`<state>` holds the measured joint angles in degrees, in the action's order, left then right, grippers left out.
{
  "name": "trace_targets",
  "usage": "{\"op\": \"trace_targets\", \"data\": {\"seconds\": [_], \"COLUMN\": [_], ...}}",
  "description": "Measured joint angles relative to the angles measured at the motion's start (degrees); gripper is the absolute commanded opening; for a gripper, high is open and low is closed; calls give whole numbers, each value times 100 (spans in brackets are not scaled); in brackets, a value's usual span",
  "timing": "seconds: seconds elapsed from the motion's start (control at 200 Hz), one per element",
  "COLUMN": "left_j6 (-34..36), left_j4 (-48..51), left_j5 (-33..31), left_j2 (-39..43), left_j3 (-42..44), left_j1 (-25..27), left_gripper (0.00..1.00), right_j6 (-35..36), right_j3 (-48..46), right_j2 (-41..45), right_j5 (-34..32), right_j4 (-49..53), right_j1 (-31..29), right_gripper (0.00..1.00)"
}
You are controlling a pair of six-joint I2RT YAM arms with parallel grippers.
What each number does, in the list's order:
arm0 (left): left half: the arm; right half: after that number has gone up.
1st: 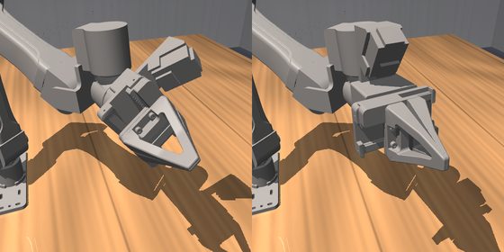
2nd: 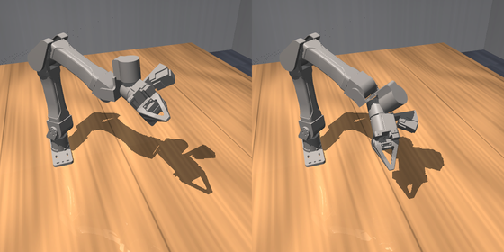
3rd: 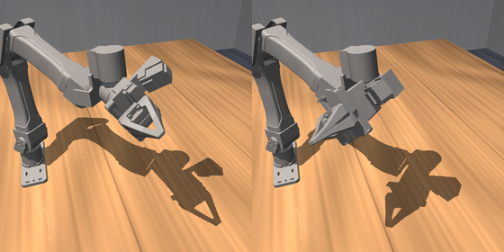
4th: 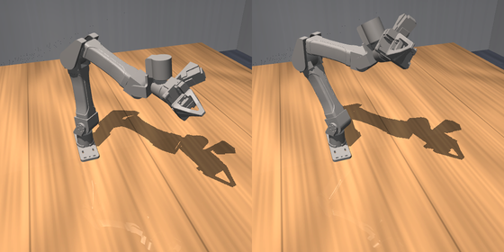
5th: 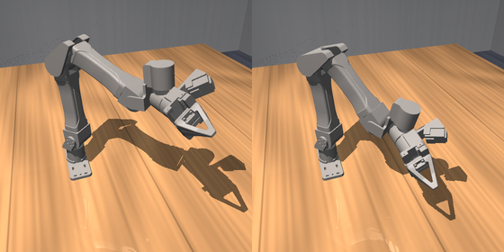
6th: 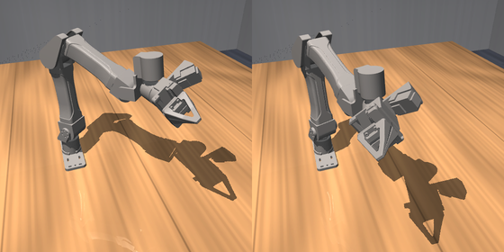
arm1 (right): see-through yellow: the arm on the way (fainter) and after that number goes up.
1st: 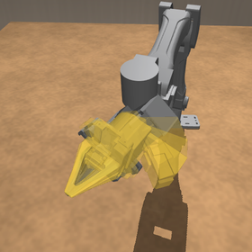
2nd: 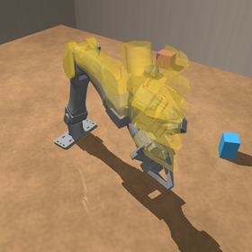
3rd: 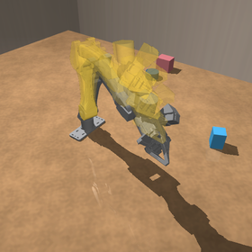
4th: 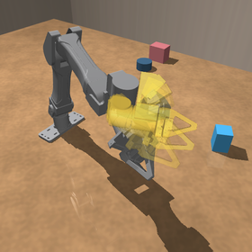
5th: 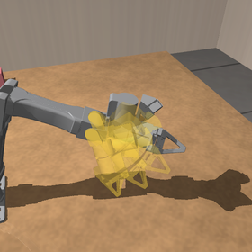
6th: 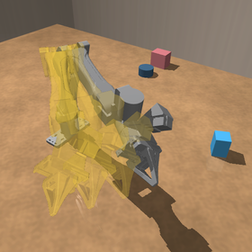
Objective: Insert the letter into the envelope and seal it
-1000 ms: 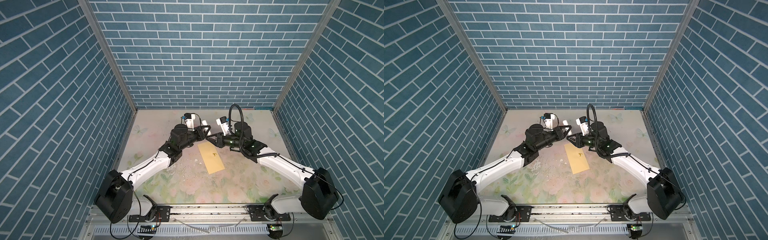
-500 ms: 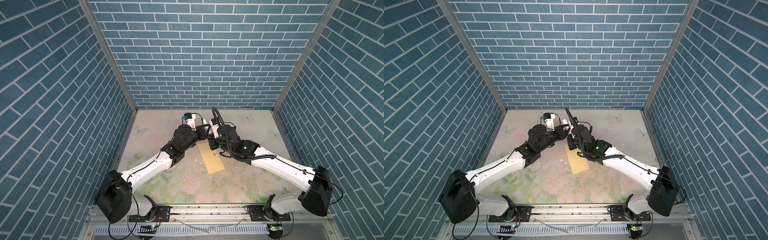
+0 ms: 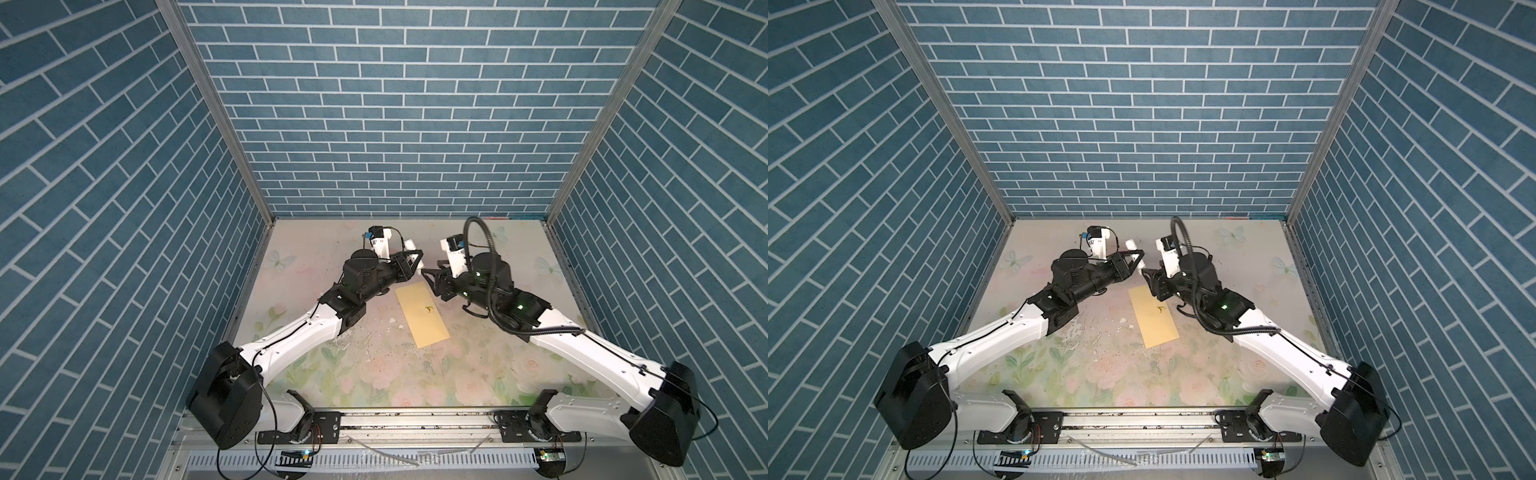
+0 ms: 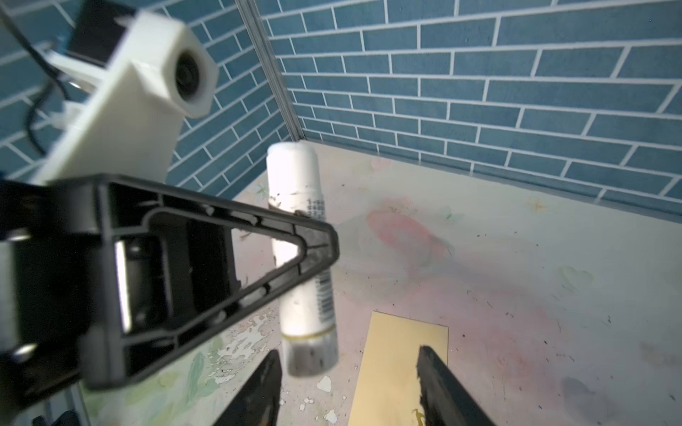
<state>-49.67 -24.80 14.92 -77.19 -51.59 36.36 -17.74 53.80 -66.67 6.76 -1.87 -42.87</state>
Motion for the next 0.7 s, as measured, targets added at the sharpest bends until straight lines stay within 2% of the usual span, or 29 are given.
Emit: {"op": "trace_targets", "data": {"seconds": [0.17, 0.36, 0.51, 0.7], "left_j6": [-7, -107, -140, -177], "left_j4": [-186, -509, -601, -643], "left_j5": [398, 649, 719, 728], "left_j2": [149, 240, 256, 262], "left_j3": [44, 52, 87, 118], "left_j1": [-146, -146, -146, -146], "left_gripper": [0, 0, 0, 0], "right_j6": [-651, -1615, -2227, -2583], "right_j3": [-509, -595, -595, -595], "right_j2": [107, -605, -1034, -1110], "right_j5": [1556, 2907, 3434, 3665], "right_j4": [-828, -1967, -2752, -3296], "right_j1": [592, 767, 767, 767], "right_gripper": [66, 67, 62, 51]}}
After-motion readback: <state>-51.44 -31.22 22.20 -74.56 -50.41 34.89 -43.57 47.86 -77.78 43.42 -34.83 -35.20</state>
